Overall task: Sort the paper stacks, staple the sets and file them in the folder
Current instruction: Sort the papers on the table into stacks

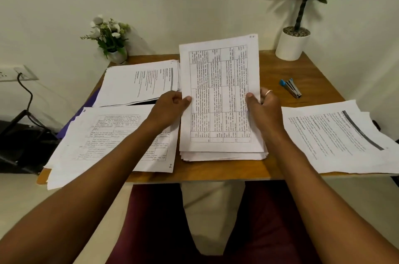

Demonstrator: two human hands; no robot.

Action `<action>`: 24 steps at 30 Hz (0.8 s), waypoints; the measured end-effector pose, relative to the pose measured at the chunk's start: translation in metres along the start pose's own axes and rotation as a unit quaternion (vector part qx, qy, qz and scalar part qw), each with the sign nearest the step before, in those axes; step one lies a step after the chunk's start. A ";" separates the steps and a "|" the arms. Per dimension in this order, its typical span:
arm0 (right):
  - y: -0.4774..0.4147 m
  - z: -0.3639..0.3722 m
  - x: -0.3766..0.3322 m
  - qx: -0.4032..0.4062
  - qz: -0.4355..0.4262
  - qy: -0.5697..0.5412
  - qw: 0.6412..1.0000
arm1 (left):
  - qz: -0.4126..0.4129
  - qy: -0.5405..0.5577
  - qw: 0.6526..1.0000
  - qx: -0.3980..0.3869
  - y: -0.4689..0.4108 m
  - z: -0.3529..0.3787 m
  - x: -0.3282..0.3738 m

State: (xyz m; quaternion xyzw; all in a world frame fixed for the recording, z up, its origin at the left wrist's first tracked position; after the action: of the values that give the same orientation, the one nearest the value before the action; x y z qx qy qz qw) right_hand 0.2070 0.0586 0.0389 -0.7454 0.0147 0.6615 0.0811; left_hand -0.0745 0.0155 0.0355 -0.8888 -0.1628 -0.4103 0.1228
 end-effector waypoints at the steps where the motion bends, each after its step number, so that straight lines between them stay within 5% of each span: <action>1: 0.000 0.000 -0.002 -0.012 0.005 -0.029 0.999 | 0.003 0.021 1.000 0.000 0.000 0.002 0.005; 7: 0.006 0.013 0.005 -0.099 0.043 -0.077 0.991 | -0.036 0.163 0.986 -0.021 0.002 -0.006 0.026; 15: 0.017 0.022 0.013 -0.094 0.050 -0.064 0.992 | 0.036 -0.173 0.970 -0.170 -0.010 -0.056 0.010; 19: 0.010 0.021 0.028 -0.042 0.002 0.111 0.993 | 0.091 -0.347 0.923 -0.142 -0.024 -0.079 -0.001; 24: 0.011 0.024 0.050 0.007 -0.094 0.350 0.932 | 0.110 -0.478 0.856 -0.165 -0.040 -0.090 -0.037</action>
State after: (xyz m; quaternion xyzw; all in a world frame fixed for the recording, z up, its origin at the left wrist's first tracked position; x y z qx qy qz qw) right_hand 0.1885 0.0556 -0.0147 -0.9271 -0.0231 0.3479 0.1373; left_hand -0.1751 0.0131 0.0673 -0.9948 -0.0330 0.0607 -0.0743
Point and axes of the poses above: each hand's wrist, its own y-axis away from the middle knuckle, its own z-axis out of the palm, x = y × z, the point moved 7 cm from there along -y, towards the middle knuckle, and after that the axes turned 7 degrees about x, right-handed, at the moved point
